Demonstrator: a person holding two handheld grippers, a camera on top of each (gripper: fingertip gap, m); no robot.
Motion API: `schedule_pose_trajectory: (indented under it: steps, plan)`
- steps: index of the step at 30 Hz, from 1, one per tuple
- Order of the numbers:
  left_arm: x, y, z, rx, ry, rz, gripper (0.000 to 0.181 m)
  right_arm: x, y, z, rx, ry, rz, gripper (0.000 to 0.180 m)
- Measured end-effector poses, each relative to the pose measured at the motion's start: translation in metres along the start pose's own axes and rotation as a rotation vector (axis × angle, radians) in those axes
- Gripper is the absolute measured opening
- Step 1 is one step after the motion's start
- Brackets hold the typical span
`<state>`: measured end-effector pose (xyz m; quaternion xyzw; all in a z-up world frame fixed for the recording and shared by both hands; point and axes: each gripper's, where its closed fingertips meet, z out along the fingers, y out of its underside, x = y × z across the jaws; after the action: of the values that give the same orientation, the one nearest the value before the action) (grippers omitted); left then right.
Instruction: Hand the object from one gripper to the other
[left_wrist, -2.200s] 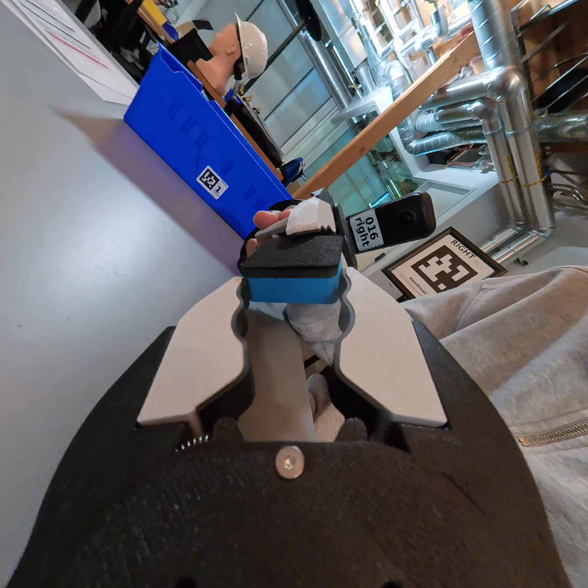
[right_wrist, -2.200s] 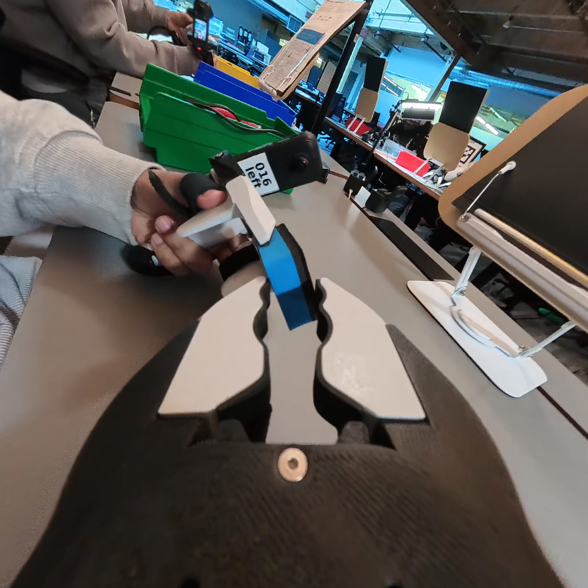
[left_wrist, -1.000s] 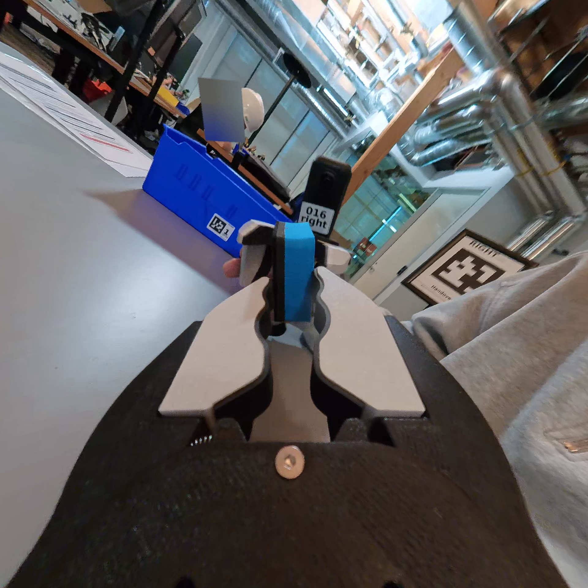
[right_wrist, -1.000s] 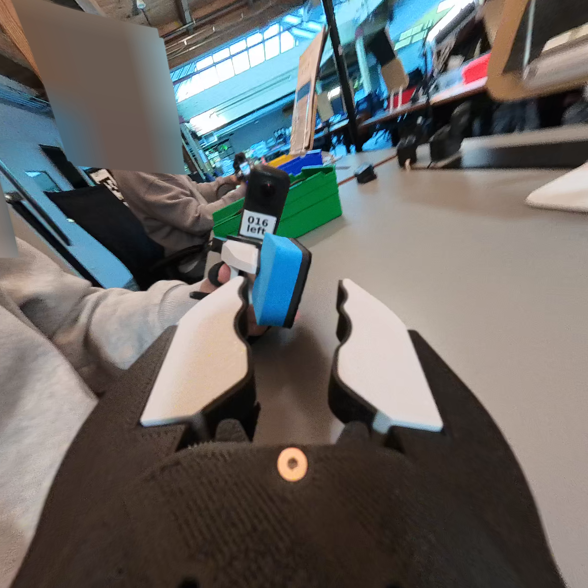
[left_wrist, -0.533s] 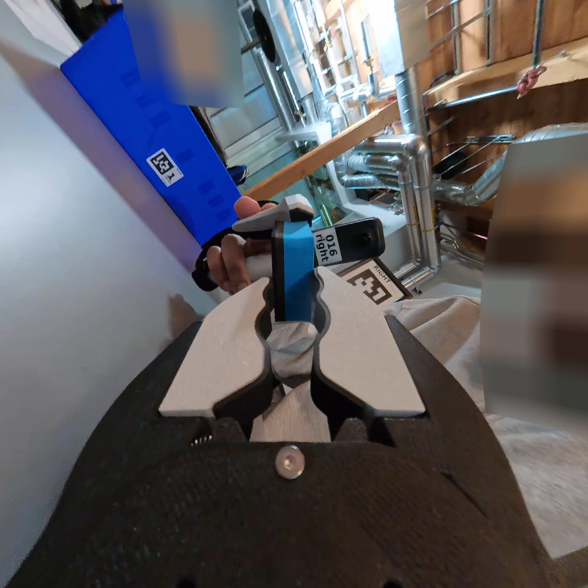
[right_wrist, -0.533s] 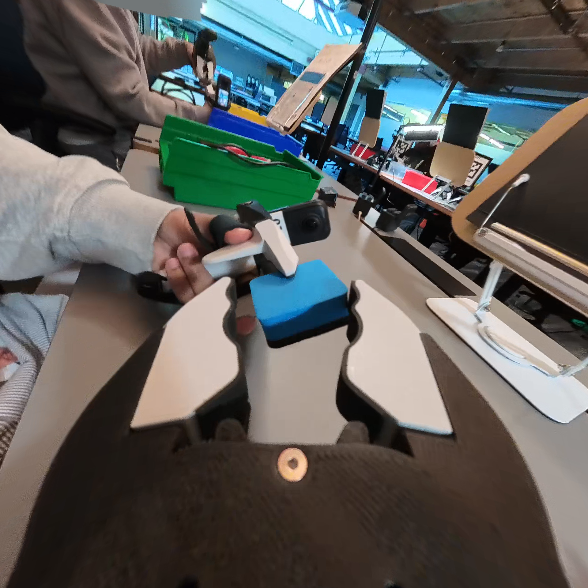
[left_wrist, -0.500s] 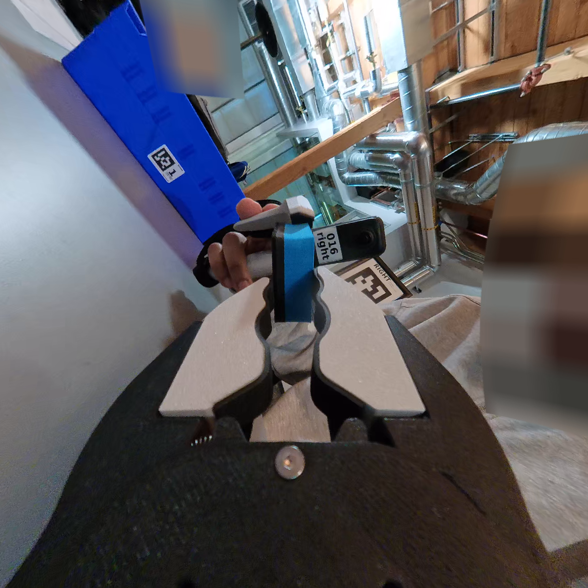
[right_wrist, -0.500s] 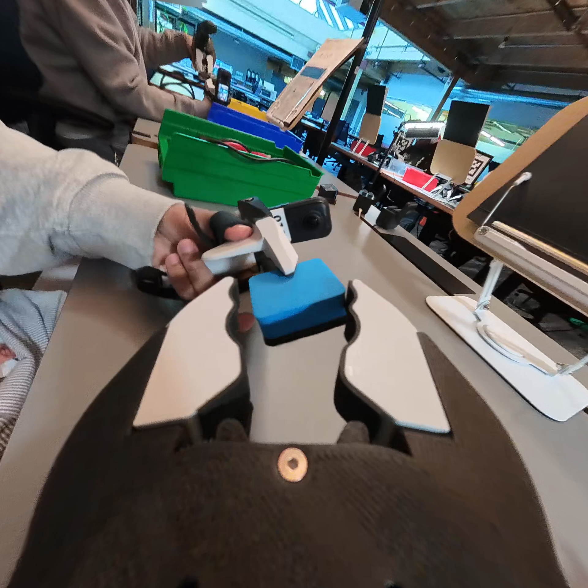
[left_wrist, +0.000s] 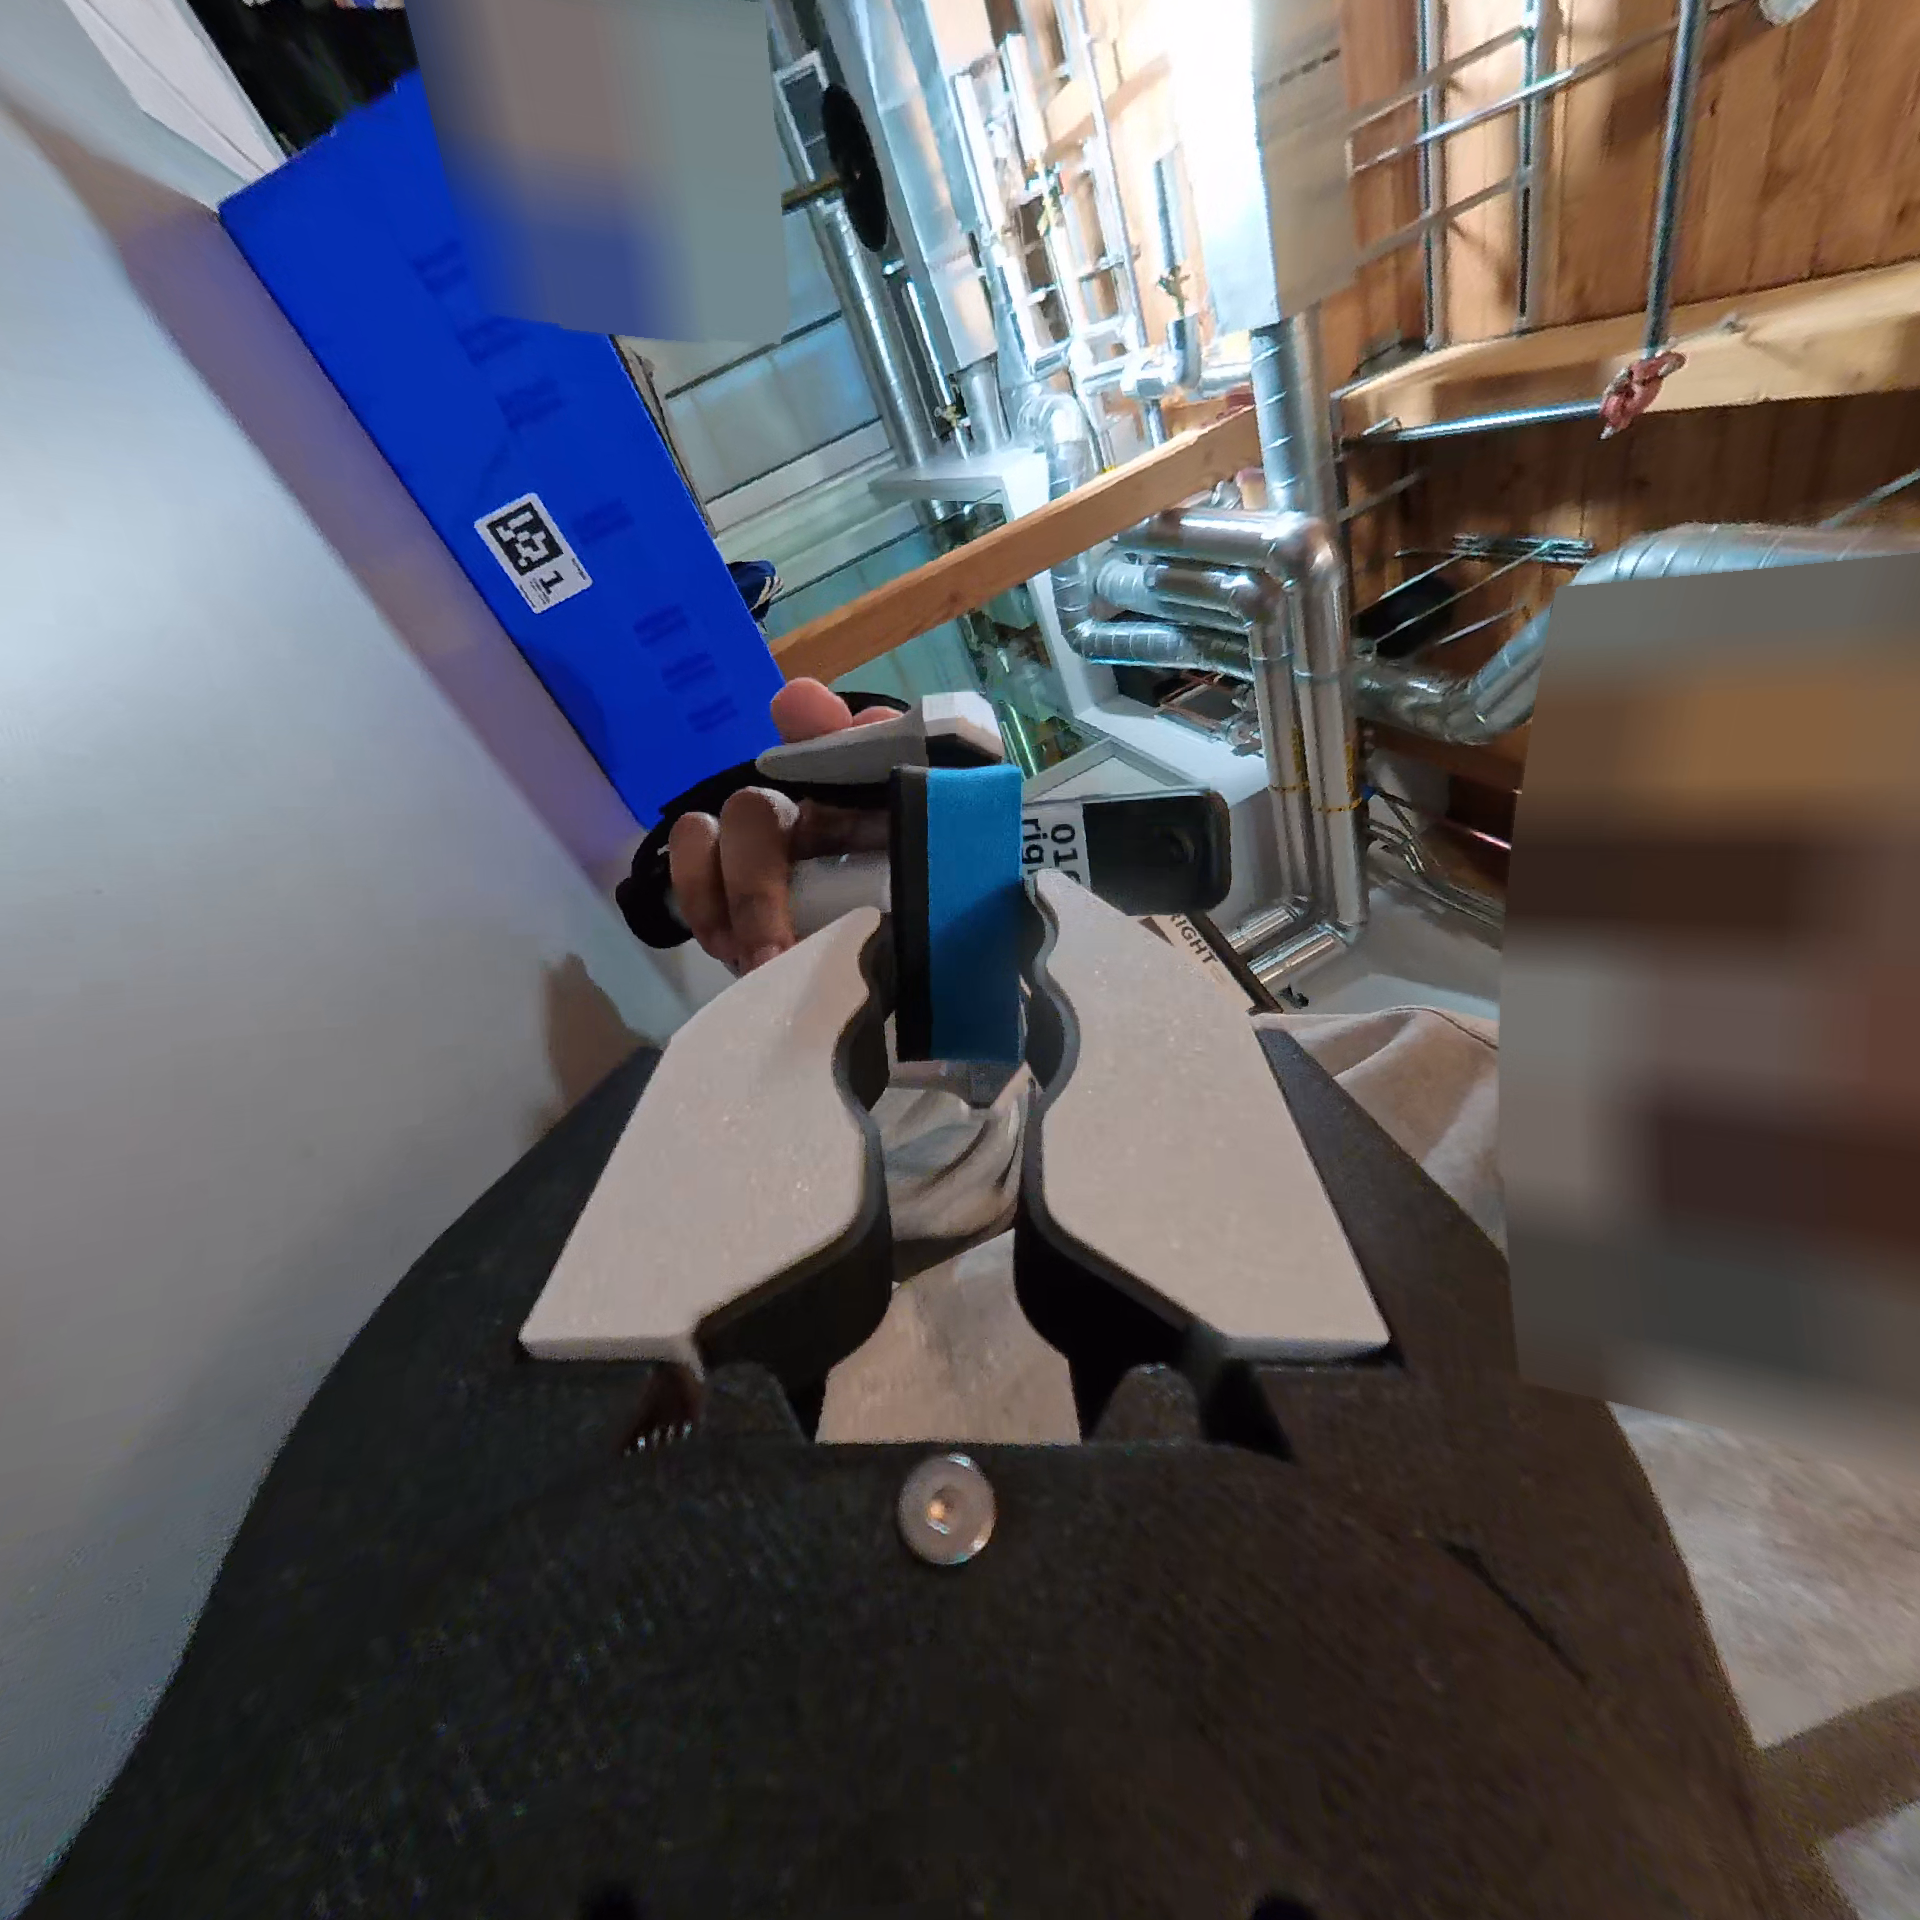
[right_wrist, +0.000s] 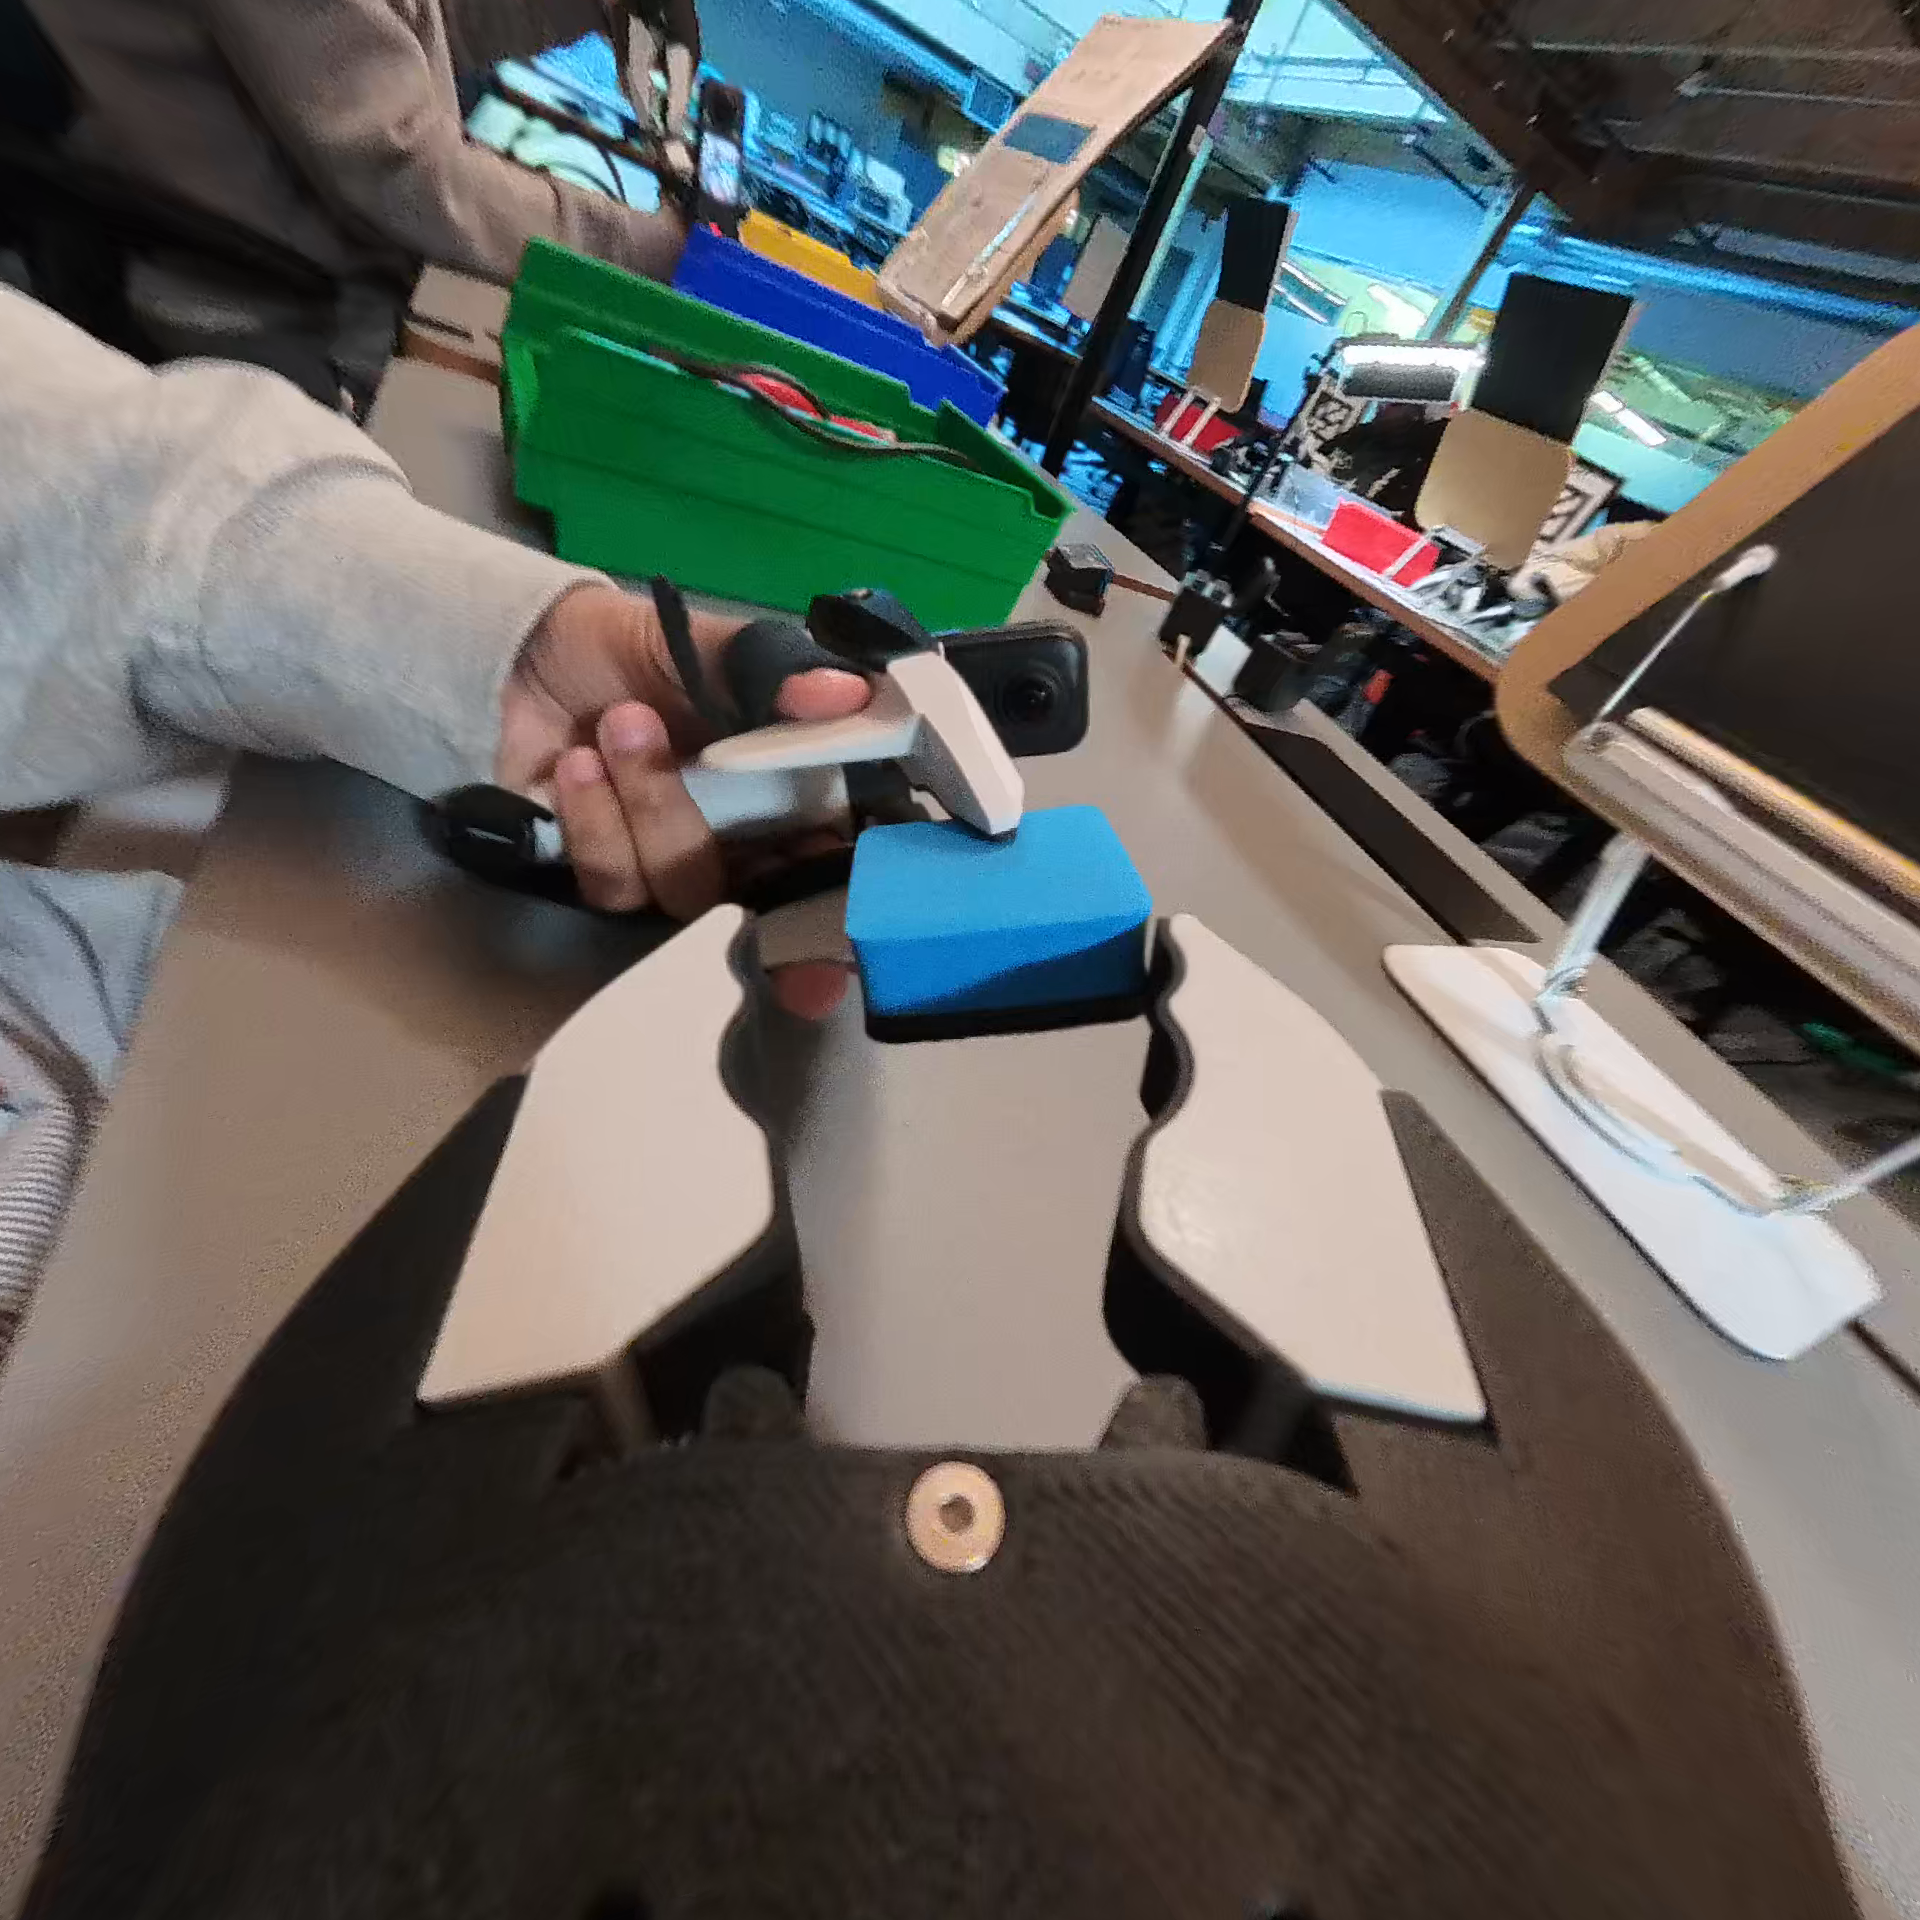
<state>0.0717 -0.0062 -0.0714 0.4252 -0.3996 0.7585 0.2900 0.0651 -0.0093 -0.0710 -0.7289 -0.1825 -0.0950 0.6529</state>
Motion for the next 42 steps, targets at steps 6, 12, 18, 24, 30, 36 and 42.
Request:
schedule_pose_trajectory:
  steps: [6, 12, 18, 24, 30, 36, 42]
  plan:
    - [0.0, 0.002, 0.001, -0.013, -0.001, -0.003, 0.024, 0.005, 0.001, -0.003, -0.019, 0.031, -0.039, 0.053]
    - [0.0, -0.004, 0.0, 0.027, -0.021, 0.063, 0.032, 0.007, 0.0, -0.002, -0.029, 0.031, 0.017, 0.052]
    - [0.002, -0.021, -0.008, 0.12, -0.088, 0.179, 0.055, 0.017, -0.006, -0.011, 0.02, 0.001, 0.261, 0.052]
    - [0.021, -0.019, 0.001, 0.098, -0.112, 0.431, 0.079, 0.021, -0.015, -0.023, 0.117, -0.156, 0.627, 0.052]
    - [0.014, -0.003, 0.012, -0.01, -0.233, 0.662, 0.077, 0.015, -0.014, -0.022, 0.108, -0.232, 0.731, 0.052]
    - [0.015, 0.002, 0.013, -0.054, -0.225, 0.687, 0.052, 0.011, -0.011, -0.019, 0.095, -0.256, 0.762, 0.052]
    - [0.013, -0.006, 0.009, -0.006, -0.224, 0.606, 0.052, 0.032, -0.009, -0.017, 0.175, -0.061, 0.593, 0.077]
